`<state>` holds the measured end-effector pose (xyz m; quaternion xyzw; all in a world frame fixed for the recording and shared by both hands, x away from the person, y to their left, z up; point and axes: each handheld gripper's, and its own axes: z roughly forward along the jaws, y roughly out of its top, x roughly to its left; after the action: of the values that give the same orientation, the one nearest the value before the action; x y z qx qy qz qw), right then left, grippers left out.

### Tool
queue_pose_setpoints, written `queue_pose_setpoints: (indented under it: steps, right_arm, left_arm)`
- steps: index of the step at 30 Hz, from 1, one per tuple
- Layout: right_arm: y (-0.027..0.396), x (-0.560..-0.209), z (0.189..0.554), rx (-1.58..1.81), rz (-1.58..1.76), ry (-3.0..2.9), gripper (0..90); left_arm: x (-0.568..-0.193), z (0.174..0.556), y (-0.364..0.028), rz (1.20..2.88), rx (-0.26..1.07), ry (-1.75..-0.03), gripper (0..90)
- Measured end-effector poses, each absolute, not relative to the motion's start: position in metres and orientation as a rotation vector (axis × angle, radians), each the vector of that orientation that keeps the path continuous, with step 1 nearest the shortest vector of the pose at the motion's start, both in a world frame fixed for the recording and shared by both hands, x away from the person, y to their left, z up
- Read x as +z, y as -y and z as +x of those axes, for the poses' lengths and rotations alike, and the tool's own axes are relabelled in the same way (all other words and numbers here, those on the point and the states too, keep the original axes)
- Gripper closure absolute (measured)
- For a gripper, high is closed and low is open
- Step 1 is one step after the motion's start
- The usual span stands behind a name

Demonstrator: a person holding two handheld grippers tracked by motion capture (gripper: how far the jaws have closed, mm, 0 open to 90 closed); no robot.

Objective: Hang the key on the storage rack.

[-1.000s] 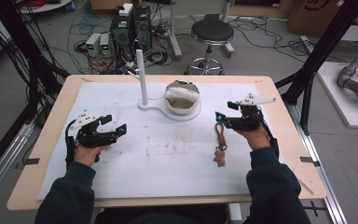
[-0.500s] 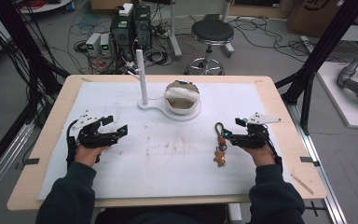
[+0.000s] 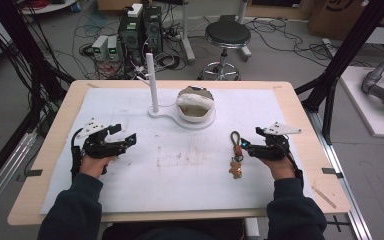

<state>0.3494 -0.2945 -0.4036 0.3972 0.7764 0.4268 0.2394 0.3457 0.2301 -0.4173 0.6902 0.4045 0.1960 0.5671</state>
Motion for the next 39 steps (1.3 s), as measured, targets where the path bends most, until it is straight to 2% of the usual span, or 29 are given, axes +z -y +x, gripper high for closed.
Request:
queue_pose_setpoints:
  steps: [3,8,19,25,29,36,38,39]
  right_arm:
    - [0.295,-0.405,0.349,1.151,1.105,-2.127,26.0]
    - [0.3,-0.415,0.35,1.127,1.153,-2.134,32.8]
    - [0.29,-0.429,0.355,1.065,1.234,-2.214,35.2]
    - [0.271,-0.443,0.367,0.945,1.284,-2.321,45.7]
    - [0.267,-0.443,0.366,0.965,1.295,-2.36,58.9]
    - [0.261,-0.443,0.362,0.891,1.251,-2.366,64.9]
    - [0.26,-0.442,0.363,0.876,1.254,-2.37,68.8]
    - [0.259,-0.441,0.363,0.863,1.249,-2.374,73.6]
  left_arm:
    - [-0.417,0.345,-0.231,1.617,0.47,-0.953,21.6]
    - [-0.416,0.344,-0.231,1.619,0.489,-0.96,21.8]
    - [-0.421,0.349,-0.228,1.648,0.466,-0.957,21.8]
    - [-0.42,0.348,-0.227,1.659,0.467,-0.954,21.8]
    - [-0.421,0.348,-0.226,1.658,0.462,-0.96,21.8]
    - [-0.422,0.348,-0.223,1.674,0.457,-0.953,21.8]
    - [-0.422,0.348,-0.223,1.677,0.457,-0.956,21.8]
    - [-0.422,0.348,-0.223,1.677,0.457,-0.956,21.8]
